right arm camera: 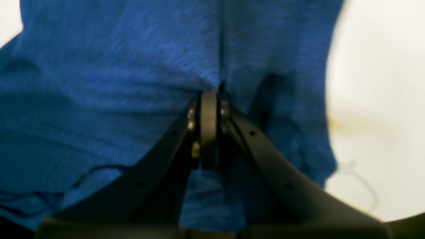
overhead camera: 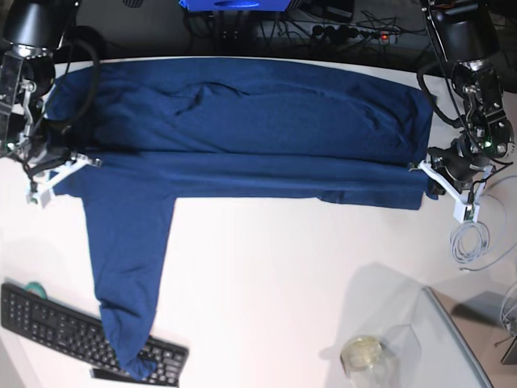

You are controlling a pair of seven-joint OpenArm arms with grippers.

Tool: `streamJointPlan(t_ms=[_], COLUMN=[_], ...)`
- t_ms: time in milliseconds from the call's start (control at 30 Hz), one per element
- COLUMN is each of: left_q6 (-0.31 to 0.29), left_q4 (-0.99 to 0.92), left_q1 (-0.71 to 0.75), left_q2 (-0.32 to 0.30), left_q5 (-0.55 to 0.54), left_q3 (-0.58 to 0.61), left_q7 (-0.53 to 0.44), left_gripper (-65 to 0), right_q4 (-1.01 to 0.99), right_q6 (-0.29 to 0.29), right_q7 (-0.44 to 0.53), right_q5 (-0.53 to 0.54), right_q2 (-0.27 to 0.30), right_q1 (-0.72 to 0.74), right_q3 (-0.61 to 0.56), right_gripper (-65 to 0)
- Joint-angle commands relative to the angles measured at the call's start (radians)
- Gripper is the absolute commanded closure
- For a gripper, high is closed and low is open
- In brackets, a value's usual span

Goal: Layout the t-shirt on the table in an organized manner, then fold the t-shirt properly
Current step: 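Lift both hem corners and fold the hem over toward the collar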

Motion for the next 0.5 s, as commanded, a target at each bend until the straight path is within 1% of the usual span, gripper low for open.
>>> streamJointPlan(t_ms=[0, 133, 467], left_q6=[0.0, 0.0, 0.0], left_q4=[0.027, 0.029, 0.05], left_q1=[-0.01, -0.007, 0.047], left_q2=[-0.016, -0.015, -0.013], left_q5=[-0.006, -0.006, -0.006], left_q3=[-0.007, -0.007, -0.007], left_q7=[-0.011, 0.002, 0.002], left_gripper=[0.0, 0.0, 0.0], right_q4=[0.014, 0.019, 0.005], right_q6=[-0.005, -0.005, -0.005], right_q7=[0.006, -0.034, -0.028], right_q5=[0.006, 0.006, 0.006], right_q2=[0.012, 0.013, 0.01], right_q1=[0.011, 0.011, 0.011], right_q3=[0.004, 0.004, 0.004], right_gripper=[0.0, 0.0, 0.0])
